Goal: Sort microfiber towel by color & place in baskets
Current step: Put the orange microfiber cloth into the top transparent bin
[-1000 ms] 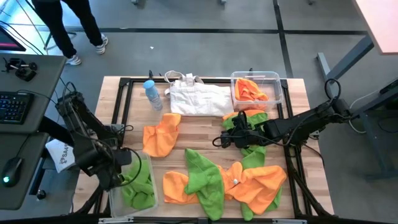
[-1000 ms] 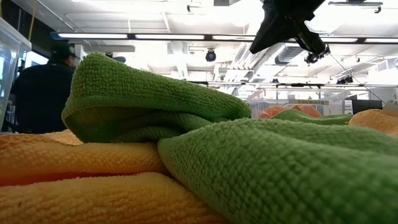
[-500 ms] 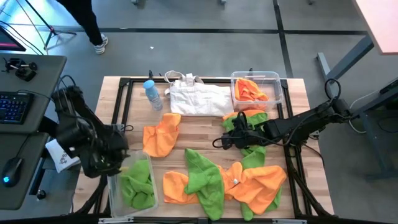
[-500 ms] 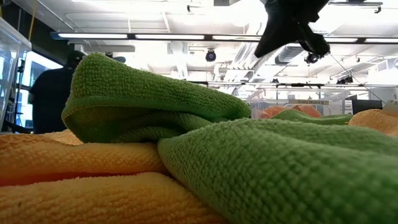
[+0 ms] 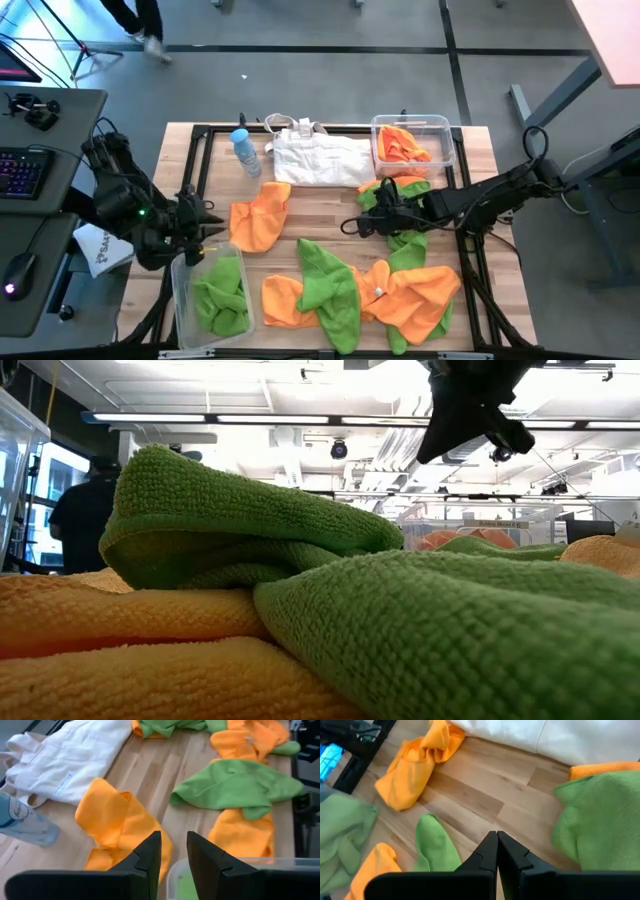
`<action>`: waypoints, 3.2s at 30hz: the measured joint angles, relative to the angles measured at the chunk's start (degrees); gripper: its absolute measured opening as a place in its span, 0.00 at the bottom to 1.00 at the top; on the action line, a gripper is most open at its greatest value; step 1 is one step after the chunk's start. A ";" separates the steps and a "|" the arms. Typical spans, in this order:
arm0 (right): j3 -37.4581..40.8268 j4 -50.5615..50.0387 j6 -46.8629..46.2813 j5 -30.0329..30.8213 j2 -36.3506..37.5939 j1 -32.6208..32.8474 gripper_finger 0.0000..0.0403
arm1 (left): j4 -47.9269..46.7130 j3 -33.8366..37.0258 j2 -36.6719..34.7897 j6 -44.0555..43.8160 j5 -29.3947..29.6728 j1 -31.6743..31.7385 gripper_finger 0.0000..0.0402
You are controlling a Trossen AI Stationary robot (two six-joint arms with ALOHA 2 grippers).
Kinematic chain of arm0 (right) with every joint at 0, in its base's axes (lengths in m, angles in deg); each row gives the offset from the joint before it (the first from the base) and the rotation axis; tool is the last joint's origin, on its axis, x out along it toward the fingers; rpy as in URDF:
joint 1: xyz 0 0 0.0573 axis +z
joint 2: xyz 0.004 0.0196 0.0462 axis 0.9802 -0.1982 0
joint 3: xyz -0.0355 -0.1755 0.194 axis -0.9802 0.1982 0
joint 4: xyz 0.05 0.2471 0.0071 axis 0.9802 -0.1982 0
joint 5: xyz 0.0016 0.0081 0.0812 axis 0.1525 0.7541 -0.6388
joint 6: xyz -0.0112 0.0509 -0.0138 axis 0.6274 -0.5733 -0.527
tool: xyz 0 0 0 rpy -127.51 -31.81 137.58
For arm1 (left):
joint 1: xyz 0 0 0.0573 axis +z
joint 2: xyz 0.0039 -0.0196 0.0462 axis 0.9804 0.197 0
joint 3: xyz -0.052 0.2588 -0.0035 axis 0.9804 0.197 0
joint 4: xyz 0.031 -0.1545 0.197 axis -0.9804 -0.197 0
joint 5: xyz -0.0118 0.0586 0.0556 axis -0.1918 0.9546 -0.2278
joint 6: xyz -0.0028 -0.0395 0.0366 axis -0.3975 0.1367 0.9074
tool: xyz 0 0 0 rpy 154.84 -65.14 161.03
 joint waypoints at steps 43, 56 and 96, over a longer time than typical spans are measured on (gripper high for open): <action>-42.36 7.30 28.18 -26.78 -47.77 -15.95 0.39 | 7.64 9.75 -14.57 11.03 -4.20 17.71 0.18; -42.45 20.92 25.23 -23.92 -53.66 -16.94 0.59 | 7.64 9.75 -14.17 10.00 -4.61 17.69 0.18; -42.36 -28.42 33.98 13.80 -12.45 -9.21 0.00 | 29.87 9.71 1.27 31.26 -13.75 28.62 0.18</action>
